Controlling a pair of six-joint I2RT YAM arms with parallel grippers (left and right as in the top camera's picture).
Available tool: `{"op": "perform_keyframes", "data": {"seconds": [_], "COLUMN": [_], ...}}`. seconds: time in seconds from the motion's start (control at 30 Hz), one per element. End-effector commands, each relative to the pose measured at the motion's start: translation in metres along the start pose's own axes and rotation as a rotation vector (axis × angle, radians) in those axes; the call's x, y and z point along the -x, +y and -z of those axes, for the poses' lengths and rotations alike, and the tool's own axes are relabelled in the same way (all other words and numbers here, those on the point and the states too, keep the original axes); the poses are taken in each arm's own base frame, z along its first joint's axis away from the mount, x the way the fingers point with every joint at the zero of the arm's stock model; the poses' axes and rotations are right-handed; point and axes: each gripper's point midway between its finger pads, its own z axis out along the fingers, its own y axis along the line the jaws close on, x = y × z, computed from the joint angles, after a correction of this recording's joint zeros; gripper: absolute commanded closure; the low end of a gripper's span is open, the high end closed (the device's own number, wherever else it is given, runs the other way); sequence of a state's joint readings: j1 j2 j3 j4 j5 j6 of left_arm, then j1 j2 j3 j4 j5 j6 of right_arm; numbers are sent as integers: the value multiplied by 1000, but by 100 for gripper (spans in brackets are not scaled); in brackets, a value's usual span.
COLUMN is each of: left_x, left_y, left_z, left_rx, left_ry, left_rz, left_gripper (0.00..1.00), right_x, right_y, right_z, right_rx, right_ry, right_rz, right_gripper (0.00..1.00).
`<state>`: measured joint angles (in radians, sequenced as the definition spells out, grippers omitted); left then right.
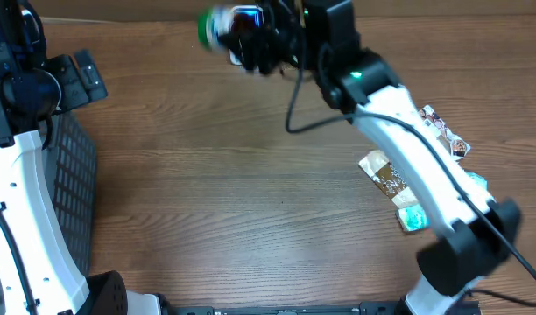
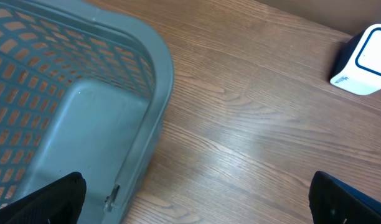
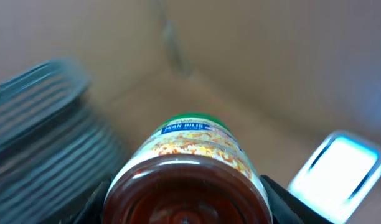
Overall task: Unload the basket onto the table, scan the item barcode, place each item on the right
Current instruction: 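Carry the brown jar right and set it by the item pile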
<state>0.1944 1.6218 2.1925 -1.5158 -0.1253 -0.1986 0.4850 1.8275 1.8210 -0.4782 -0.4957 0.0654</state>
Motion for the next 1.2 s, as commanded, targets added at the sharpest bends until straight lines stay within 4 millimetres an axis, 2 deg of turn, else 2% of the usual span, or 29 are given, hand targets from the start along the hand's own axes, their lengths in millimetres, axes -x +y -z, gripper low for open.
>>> {"op": "perform_keyframes", "data": {"seconds": [0.0,0.03,0.13,0.23,0.37,0.53,0.7,0.87,0.97,1.0,1.07,1.17], "left_x": [1,1,1,1,1,1,1,1,1,1,1,1], "left_y": [2,2,2,2,2,2,2,2,2,2,2,2], "left_z": [0,0,0,0,0,0,0,0,0,0,0,0], "left_rx": [9,9,9,9,9,9,9,9,9,9,9,9], "left_ry": [-5,-5,-5,-4,-4,-5,-5,-5,-5,-5,-5,-4], "left_rz": [-17,-17,-17,-18,-18,-17,-17,-17,-17,-17,-17,-18], "left_gripper": [0,0,0,0,0,1,0,0,1,1,0,0], "right_x": [-32,-47,-103,-151,-186,-213,-244,-271,-274,-275,-275,-265], "right_y": [14,7,-36,-84,-129,-174,-213,-237,-243,-244,-244,-242], "right_z": [11,12,24,52,86,114,144,168,174,175,175,176], "right_rx": [66,21,-245,-559,-872,-1110,-1254,-1230,-1201,-1188,-1164,-1139], "right_ry": [146,201,380,531,612,564,460,432,422,419,418,415], "right_rz": [-178,-212,-279,-272,-261,-364,-620,-856,-919,-938,-963,-970], "right_gripper": [54,55,54,55,55,55,55,54,39,22,0,0]}}
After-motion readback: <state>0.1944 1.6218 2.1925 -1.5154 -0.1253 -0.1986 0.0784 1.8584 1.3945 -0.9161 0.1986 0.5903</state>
